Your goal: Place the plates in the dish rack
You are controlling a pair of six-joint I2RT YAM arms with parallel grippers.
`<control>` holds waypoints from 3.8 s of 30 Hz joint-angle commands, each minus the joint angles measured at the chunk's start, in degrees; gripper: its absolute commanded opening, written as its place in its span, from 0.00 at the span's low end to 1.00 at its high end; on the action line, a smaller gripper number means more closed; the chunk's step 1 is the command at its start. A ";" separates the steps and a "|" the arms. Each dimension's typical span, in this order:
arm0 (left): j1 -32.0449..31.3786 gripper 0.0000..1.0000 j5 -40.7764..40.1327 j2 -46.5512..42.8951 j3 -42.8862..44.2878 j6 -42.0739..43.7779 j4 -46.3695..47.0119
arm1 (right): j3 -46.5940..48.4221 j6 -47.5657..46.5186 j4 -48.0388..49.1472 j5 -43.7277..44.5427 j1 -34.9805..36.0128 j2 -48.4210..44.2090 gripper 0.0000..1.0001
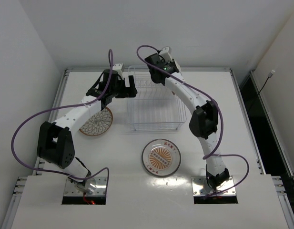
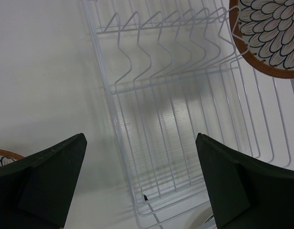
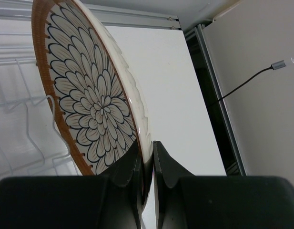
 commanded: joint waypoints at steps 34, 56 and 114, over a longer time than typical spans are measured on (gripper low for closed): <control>-0.19 0.99 -0.15 0.29 2.72 -0.07 1.31 | -6.49 12.58 -2.35 -19.24 0.79 0.20 0.30; -0.19 0.99 -0.15 0.82 2.72 -0.07 1.31 | -4.38 10.91 -2.88 -20.48 -3.60 -9.82 0.60; -0.19 0.99 -5.25 3.63 4.48 -0.07 -2.12 | -108.27 45.10 17.52 -89.57 -15.20 -92.80 0.57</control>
